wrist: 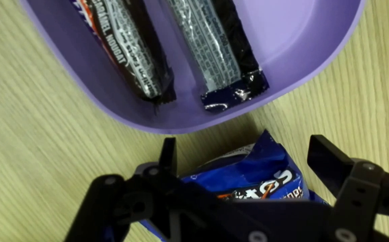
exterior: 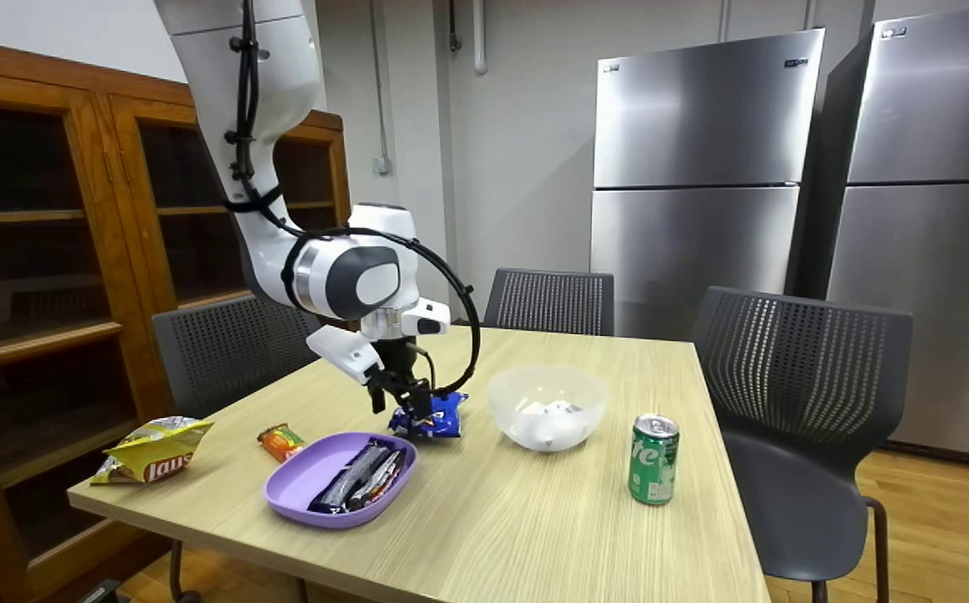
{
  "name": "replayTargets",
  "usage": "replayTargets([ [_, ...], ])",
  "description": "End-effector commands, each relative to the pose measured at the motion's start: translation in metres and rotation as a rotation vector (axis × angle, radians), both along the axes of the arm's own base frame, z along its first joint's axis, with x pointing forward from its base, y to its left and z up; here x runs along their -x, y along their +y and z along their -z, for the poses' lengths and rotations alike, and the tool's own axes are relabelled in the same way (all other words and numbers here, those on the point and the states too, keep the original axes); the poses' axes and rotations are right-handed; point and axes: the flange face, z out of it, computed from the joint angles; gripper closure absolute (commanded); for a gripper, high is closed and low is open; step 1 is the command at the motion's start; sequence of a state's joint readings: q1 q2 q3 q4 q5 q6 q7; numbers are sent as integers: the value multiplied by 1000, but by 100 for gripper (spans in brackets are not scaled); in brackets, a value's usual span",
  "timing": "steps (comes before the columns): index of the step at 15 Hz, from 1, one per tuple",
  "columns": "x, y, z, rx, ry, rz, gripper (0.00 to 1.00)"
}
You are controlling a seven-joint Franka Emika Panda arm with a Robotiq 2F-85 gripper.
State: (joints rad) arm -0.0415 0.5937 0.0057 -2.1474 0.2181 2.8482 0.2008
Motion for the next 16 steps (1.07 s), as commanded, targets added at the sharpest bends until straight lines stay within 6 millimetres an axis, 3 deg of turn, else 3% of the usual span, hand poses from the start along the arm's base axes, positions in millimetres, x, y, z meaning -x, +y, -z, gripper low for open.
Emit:
replayTargets([
  [1, -15, 6, 8, -16, 3, 52, 0],
  [8, -23, 5, 11, -16, -6, 70, 0],
  [9, -24, 5, 10, -15, -8, 68, 25],
  [10, -24, 5, 10, -14, -10, 66, 26],
  [16, -26, 4, 10, -11, -11, 65, 73],
])
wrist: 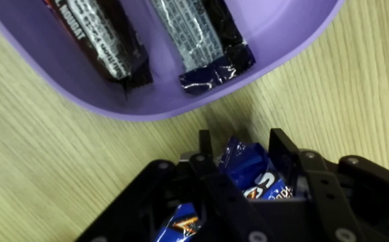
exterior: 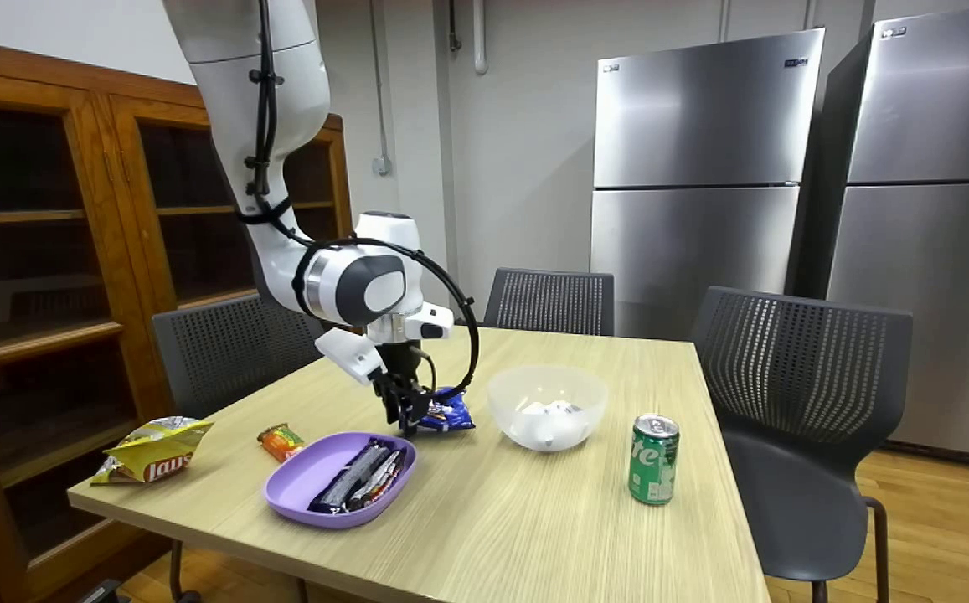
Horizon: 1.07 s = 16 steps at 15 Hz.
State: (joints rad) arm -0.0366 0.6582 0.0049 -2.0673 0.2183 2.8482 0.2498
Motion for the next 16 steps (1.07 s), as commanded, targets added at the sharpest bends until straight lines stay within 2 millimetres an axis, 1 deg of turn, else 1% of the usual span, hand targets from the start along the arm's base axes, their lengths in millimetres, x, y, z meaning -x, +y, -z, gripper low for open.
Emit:
replayTargets([
  [1, -6, 3, -1, -5, 1, 19, 80],
  [2, -6, 2, -1, -5, 2, 19, 89],
  [3, -5, 2, -1, -4, 2, 19, 95],
  [4, -5, 2, 0, -4, 2, 18, 100],
  [10, -3, 3, -2, -3, 2, 4, 100],
  [13, 2, 4, -13, 2, 3, -23, 100],
  [16, 3, 2, -35, 18, -5, -57, 100],
])
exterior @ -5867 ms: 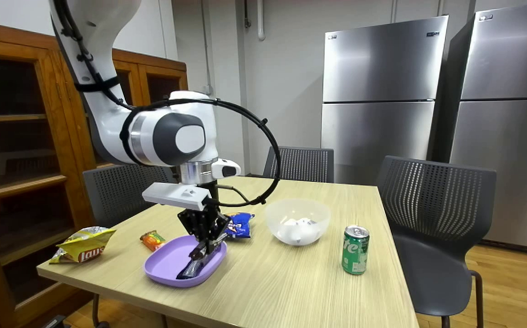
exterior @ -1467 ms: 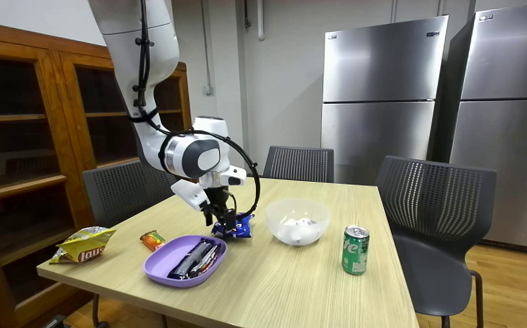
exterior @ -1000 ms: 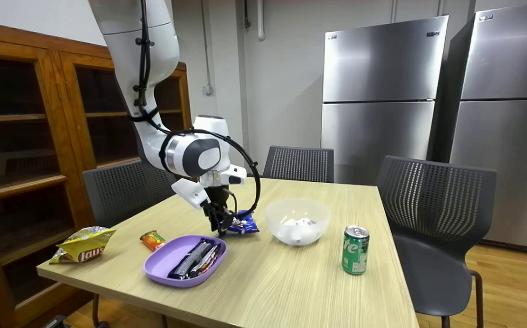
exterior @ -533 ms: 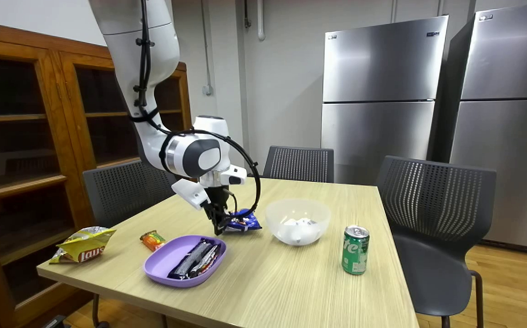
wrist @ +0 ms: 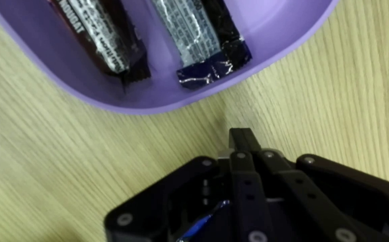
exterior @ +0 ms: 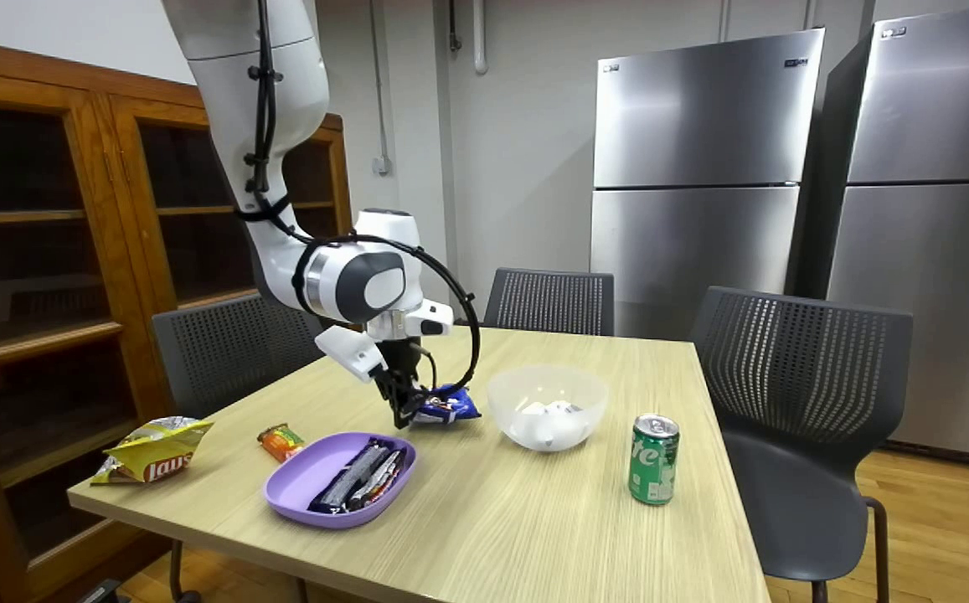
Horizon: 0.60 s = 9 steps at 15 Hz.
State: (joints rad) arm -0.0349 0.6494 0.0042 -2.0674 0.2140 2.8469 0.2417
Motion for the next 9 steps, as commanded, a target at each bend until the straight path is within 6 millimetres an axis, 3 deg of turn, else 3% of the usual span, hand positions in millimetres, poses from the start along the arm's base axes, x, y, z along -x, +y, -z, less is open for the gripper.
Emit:
replayTargets([
  [1, 4, 1, -38, 20, -5, -58, 100],
  [9, -2, -12, -97, 65, -79, -88, 100],
])
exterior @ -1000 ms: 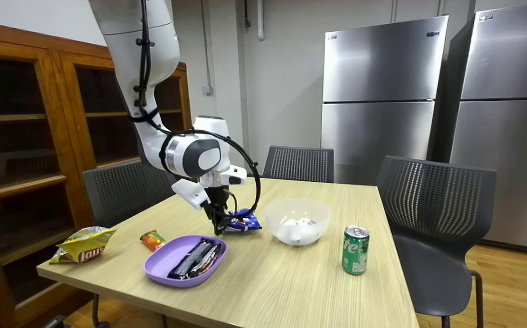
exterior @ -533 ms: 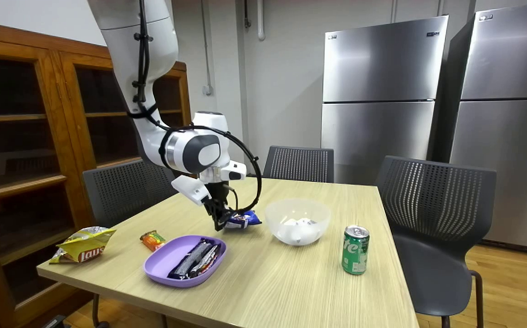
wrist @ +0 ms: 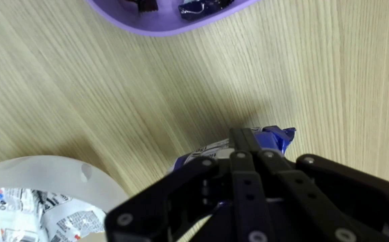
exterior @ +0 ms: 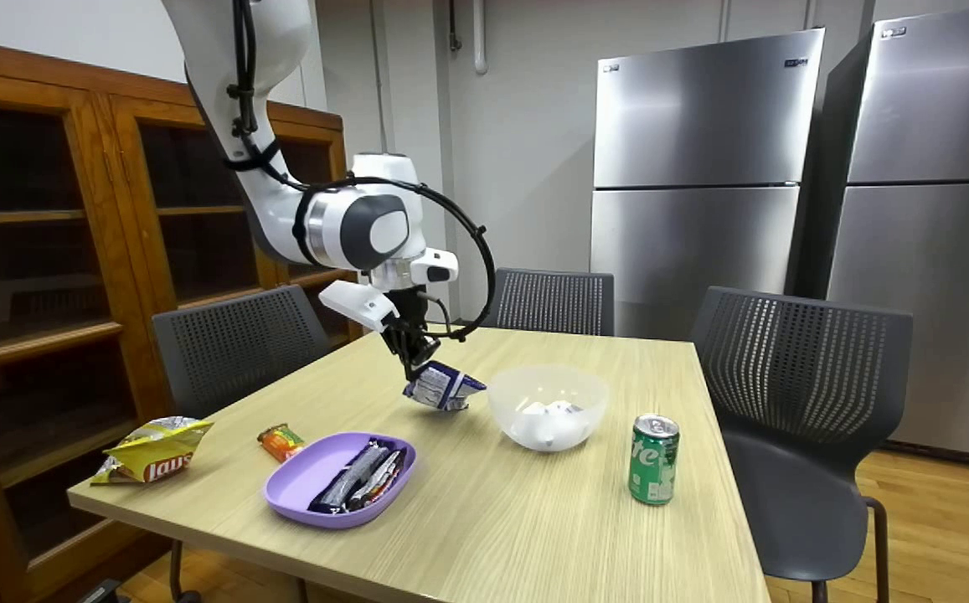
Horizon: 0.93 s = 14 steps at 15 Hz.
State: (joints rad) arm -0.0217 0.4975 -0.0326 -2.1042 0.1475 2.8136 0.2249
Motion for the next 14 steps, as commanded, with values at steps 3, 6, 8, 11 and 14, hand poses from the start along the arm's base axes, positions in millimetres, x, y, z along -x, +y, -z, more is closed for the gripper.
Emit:
replayTargets([
  [3, 5, -4, -35, 24, -18, -32, 100],
  [6, 2, -8, -46, 37, -36, -35, 100],
  [8, 2, -10, -48, 51, -42, -40, 100],
  [11, 3, -10, -40, 50, -25, -46, 74],
  [14, 8, -10, -29, 46, 9, -42, 60],
])
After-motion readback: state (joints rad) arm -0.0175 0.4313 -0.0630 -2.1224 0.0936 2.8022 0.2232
